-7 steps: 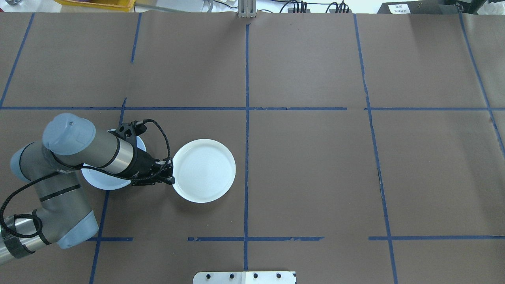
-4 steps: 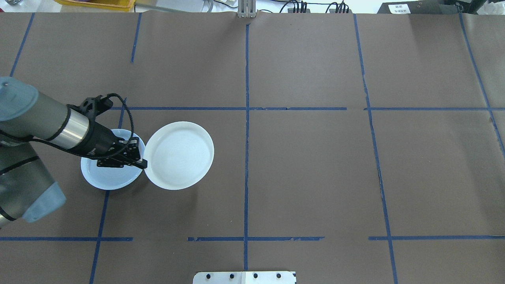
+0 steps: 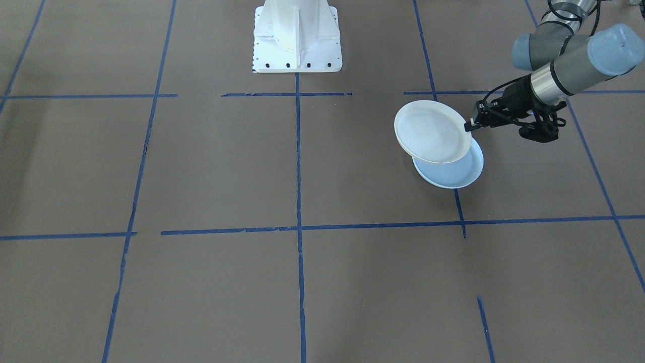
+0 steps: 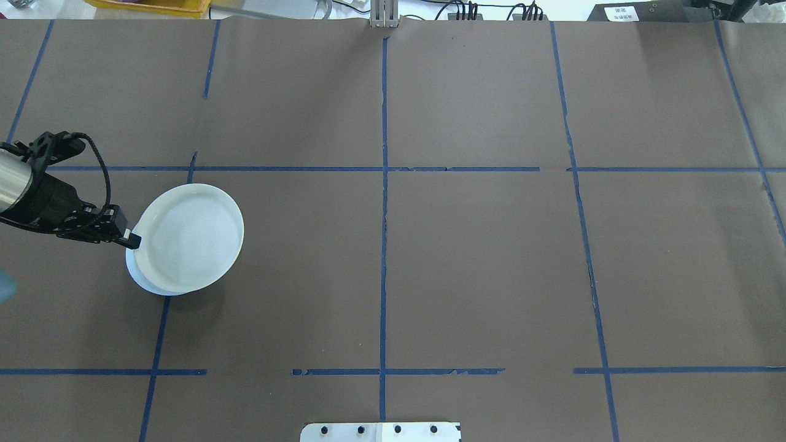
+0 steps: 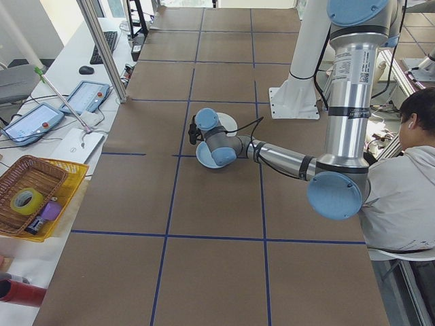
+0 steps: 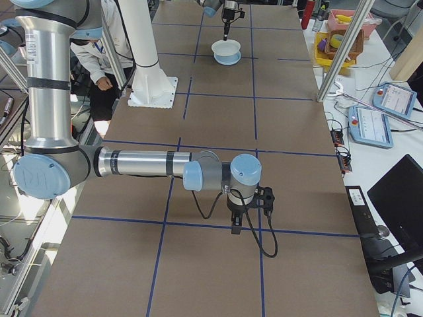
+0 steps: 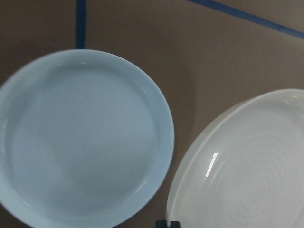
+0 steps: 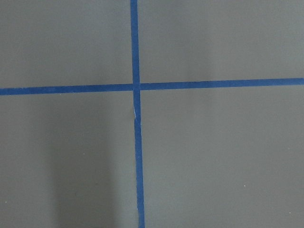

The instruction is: Stack plate in center

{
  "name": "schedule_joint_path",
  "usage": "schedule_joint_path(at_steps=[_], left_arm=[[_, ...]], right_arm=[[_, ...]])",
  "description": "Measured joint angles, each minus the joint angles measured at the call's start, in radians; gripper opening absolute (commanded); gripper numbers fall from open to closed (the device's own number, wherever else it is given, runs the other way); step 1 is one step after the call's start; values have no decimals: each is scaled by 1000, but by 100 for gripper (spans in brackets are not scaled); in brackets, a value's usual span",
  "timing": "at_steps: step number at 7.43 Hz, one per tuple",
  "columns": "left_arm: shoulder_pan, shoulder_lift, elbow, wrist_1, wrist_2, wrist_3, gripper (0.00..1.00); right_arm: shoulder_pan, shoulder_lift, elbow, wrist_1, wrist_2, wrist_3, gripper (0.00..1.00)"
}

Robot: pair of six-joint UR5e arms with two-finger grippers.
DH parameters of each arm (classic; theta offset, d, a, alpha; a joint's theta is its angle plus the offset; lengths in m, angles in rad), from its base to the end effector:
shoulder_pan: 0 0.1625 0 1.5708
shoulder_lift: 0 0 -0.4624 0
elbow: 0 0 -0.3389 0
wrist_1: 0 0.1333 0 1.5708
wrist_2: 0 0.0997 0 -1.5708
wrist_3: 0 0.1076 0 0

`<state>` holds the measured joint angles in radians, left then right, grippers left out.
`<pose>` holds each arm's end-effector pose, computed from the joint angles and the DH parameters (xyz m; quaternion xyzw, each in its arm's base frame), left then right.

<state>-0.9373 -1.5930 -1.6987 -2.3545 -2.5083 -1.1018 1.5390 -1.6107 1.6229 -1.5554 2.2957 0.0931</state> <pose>0.2323 -0.3950 0.5318 -0.0481 0.5672 0.0130 0.8221 0.0485 -0.4241 0.6982 -0.0093 -0.3546 0.0238 0.9347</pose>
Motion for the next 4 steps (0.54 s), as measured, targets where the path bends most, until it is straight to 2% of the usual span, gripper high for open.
schedule_joint_path(at_steps=[2, 3, 4], left_arm=[[-7, -5, 83, -1, 2, 39, 0], [-7, -11, 110, -2, 1, 43, 15], [-7, -15, 126, -2, 0, 44, 99]], right_arm=[[0, 0, 0, 0, 0, 0, 100], [0, 0, 0, 0, 0, 0, 100], [0, 0, 0, 0, 0, 0, 100]])
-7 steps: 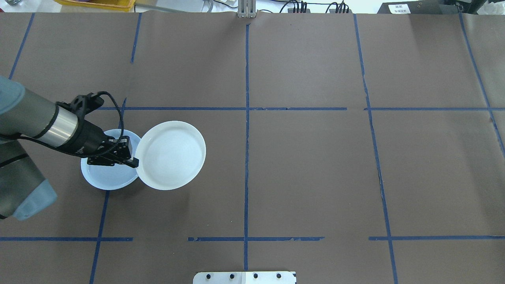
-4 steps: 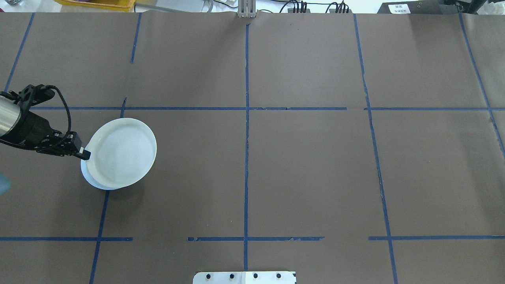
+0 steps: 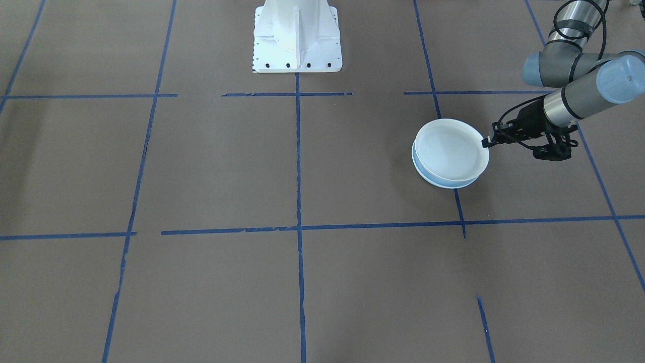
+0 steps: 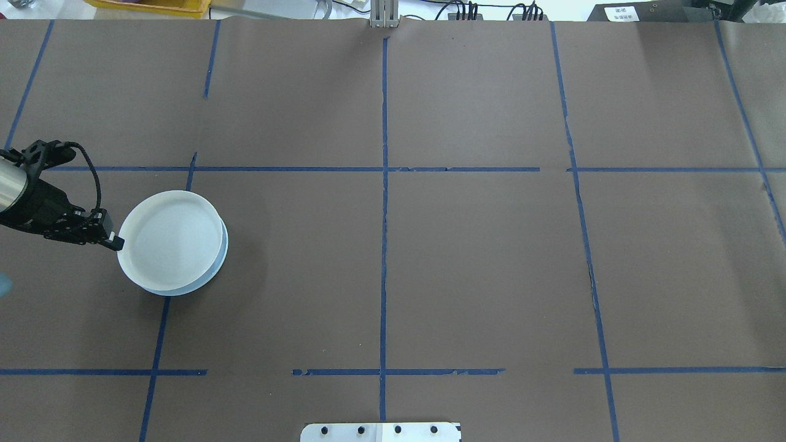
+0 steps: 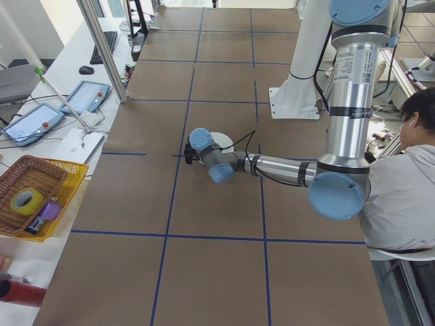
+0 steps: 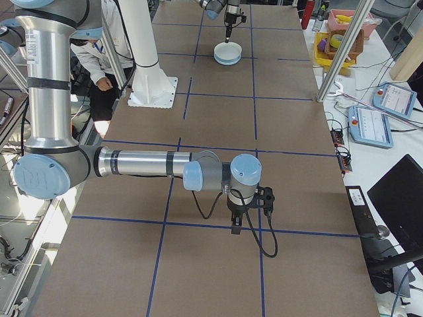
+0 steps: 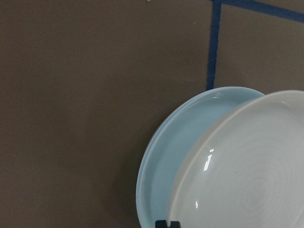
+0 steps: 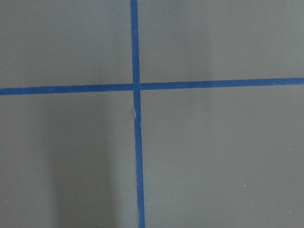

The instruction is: Stack plate in center

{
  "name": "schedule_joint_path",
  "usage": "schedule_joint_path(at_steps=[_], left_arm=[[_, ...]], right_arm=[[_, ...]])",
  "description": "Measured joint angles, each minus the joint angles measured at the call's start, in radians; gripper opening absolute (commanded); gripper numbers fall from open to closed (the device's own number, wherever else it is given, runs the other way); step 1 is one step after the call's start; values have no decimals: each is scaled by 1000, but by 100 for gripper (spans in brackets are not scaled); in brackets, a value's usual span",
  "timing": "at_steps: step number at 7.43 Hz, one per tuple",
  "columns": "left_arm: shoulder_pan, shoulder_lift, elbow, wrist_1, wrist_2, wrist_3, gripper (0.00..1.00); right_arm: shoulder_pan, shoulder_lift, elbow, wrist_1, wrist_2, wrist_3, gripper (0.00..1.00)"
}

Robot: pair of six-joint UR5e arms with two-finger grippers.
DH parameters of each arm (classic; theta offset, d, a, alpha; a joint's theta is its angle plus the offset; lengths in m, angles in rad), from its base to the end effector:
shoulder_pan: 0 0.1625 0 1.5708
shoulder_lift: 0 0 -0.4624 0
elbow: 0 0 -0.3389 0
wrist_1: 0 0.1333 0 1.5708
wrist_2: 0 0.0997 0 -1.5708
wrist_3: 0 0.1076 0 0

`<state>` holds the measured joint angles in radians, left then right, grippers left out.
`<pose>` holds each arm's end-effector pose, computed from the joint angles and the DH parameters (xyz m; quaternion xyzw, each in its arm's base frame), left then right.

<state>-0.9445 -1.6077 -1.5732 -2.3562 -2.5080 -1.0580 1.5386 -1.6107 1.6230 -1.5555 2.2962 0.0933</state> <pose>0.2378 -0.4082 0.5813 -0.0706 0.5423 0.0017 0.8372 0.0483 -0.4241 0.6981 -0.0094 -0.3549 0.0237 0.9346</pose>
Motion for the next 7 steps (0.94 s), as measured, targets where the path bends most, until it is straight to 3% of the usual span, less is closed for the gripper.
schedule_joint_path(at_steps=[4, 7], left_arm=[[-13, 5, 10, 1, 2, -7, 100], [-161, 52, 8, 24, 4, 206, 100]], right_arm=[[0, 0, 0, 0, 0, 0, 100], [0, 0, 0, 0, 0, 0, 100]])
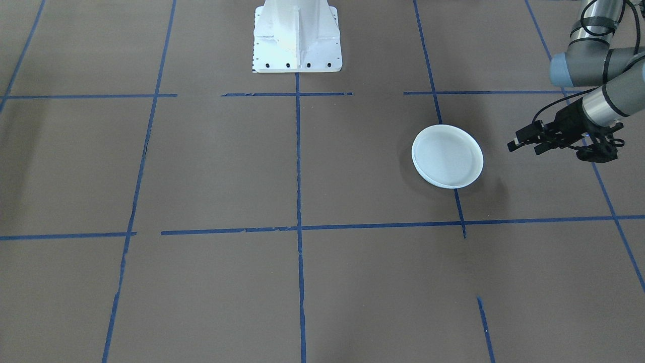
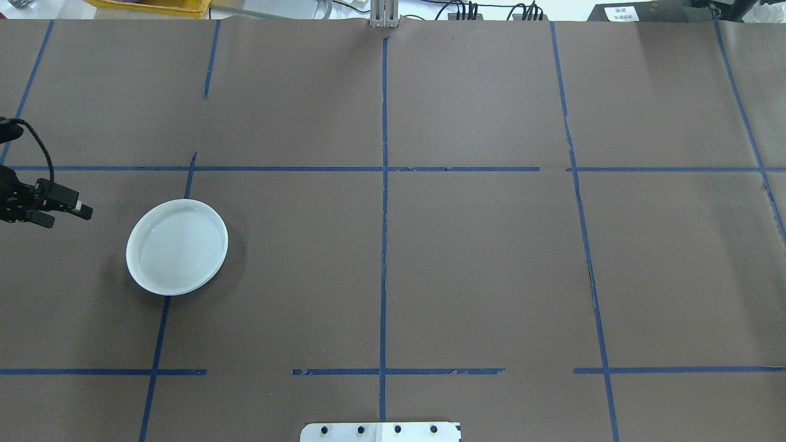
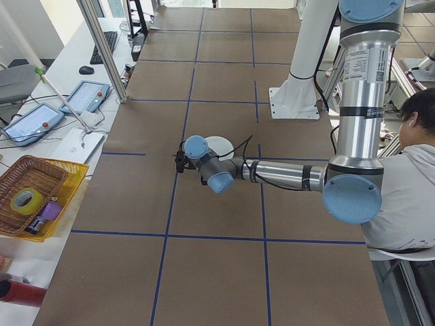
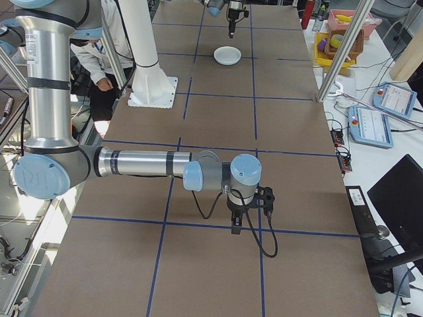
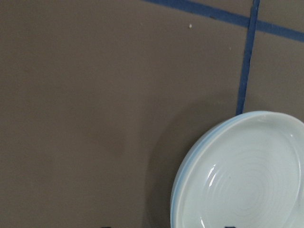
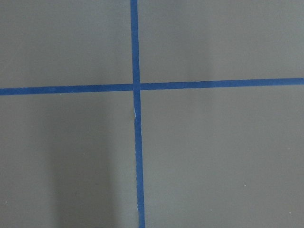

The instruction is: Stack plate in center

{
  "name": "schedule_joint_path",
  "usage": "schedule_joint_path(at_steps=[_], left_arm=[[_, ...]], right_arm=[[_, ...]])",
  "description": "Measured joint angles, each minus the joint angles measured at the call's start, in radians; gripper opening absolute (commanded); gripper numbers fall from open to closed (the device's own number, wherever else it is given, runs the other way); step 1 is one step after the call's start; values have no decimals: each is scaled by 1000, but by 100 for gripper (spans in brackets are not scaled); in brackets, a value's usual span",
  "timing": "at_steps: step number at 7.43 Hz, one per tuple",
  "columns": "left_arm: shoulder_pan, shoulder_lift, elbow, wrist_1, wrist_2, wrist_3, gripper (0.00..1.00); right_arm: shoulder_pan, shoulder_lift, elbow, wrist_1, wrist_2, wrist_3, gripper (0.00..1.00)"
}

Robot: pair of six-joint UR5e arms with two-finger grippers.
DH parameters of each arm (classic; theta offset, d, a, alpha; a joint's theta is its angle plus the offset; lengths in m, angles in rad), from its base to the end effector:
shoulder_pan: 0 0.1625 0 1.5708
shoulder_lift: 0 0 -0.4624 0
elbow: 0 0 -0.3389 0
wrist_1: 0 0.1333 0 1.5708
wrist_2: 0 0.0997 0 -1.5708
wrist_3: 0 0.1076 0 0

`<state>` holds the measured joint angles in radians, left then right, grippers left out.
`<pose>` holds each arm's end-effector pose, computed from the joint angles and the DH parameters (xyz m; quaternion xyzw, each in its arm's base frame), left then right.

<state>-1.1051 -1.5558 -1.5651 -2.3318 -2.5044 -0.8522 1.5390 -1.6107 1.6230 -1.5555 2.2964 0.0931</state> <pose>0.1596 -0.4219 0.6119 -0.0015 0.5295 -0.0001 0.8483 0.0484 -0.4241 0.6981 -0.0093 -0.3550 0.0238 0.9345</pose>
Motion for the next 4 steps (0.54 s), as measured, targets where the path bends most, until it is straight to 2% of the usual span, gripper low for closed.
schedule_joint_path(at_steps=[2, 4], left_arm=[[-96, 27, -2, 132, 4, 272, 100], [-217, 29, -13, 361, 50, 590, 100]], right_arm=[[0, 0, 0, 0, 0, 0, 100], [0, 0, 0, 0, 0, 0, 100]])
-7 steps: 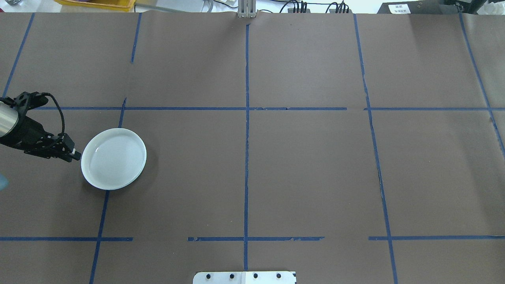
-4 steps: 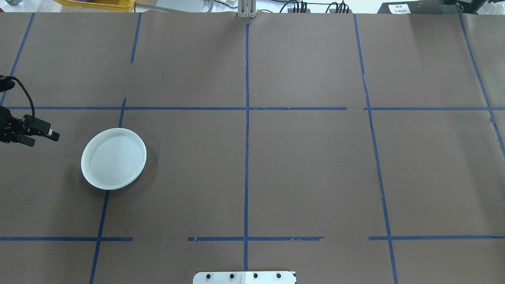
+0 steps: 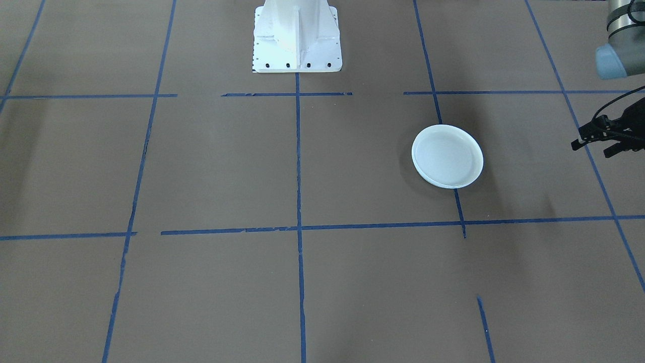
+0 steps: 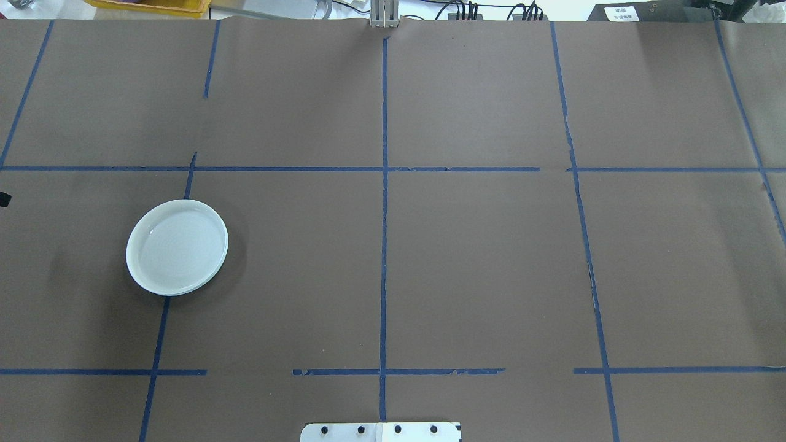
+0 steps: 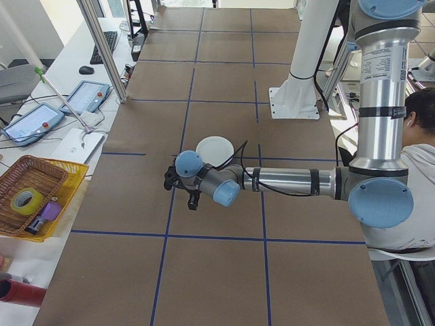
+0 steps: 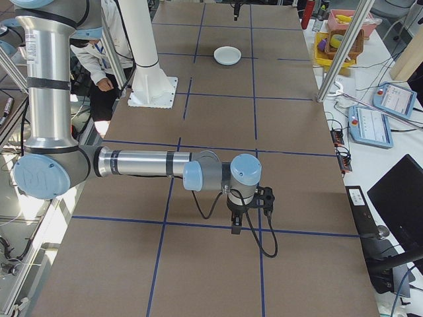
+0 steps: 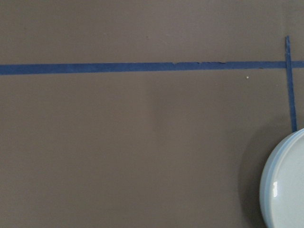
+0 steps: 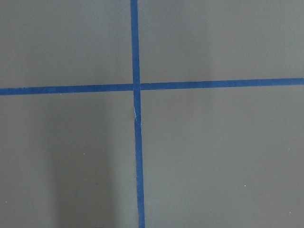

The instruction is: Stack plate in center

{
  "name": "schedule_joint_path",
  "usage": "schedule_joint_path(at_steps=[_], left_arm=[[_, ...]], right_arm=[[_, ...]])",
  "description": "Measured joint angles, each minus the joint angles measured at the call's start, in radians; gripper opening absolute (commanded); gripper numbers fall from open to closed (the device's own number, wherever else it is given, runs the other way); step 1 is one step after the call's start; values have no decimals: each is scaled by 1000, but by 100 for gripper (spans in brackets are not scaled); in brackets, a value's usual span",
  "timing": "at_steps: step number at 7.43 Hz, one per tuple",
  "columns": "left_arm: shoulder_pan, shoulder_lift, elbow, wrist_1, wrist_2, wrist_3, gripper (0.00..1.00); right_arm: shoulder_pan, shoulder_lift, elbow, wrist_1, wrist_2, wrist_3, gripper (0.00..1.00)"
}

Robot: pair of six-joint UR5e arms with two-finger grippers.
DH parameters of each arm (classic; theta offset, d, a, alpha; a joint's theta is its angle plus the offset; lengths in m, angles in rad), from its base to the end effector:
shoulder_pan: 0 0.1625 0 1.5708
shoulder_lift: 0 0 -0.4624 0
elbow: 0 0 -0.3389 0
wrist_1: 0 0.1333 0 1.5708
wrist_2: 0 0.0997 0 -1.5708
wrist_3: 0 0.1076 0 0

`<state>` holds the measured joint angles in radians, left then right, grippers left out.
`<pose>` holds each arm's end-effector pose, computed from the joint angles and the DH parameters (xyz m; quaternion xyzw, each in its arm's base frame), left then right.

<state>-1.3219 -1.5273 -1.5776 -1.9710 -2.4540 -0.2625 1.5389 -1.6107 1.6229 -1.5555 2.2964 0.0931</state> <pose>0.0588 -0.4349 0.6653 0.0518 0.4480 0.0712 0.8897 0.0484 -0.4241 0.6981 -0.0093 -0.3550 0.0237 0.9345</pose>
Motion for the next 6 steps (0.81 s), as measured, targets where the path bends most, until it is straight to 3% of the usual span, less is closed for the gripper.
schedule_joint_path(at_steps=[2, 3, 6], left_arm=[[-130, -16, -38, 257, 80, 255, 100], [-180, -25, -55, 337, 95, 316, 100], [-231, -12, -66, 386, 117, 351, 100]], right_arm=[[0, 0, 0, 0, -1, 0, 100], [0, 0, 0, 0, -1, 0, 100], [0, 0, 0, 0, -1, 0, 100]])
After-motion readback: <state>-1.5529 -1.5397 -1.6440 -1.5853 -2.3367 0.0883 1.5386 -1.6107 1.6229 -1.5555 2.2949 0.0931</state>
